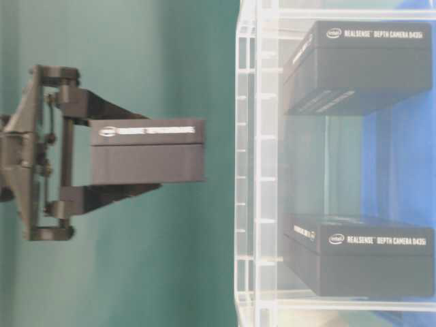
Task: Take the box out of the case with the right arm.
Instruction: 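Close the right gripper on the middle box and lift it, then raise the held box out of the bin and carry it forward, then lower the box onto the table in front of the bin and release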
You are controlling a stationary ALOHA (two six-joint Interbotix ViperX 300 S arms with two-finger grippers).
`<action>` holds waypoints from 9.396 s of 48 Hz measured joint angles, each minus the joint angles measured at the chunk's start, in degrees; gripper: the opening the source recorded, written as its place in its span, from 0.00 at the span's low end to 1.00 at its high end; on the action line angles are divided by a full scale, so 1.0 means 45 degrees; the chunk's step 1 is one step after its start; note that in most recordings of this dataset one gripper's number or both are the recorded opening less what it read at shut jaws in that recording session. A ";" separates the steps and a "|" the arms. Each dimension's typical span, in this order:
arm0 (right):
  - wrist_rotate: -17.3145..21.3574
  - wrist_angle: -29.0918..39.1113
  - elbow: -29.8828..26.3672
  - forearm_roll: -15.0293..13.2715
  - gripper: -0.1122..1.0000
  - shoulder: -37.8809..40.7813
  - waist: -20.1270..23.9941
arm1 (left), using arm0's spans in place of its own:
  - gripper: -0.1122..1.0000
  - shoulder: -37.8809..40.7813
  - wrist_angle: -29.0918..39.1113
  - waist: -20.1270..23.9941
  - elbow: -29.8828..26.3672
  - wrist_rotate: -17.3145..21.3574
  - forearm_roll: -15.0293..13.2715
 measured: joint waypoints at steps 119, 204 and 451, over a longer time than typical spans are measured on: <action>0.0020 0.0215 -0.0293 -0.0117 0.69 0.0000 0.0176 | 0.10 -0.0020 0.0000 0.0020 0.0000 0.0000 -0.0020; 0.2695 0.1094 -0.0313 -0.0137 0.69 0.0000 0.3340 | 0.10 -0.0020 0.0000 0.0020 0.0000 0.0000 0.0000; 0.6855 -0.1973 1.0195 0.0918 0.91 -0.6680 0.6621 | 0.10 -0.0117 -0.0078 0.0020 0.0293 -0.0176 -0.0020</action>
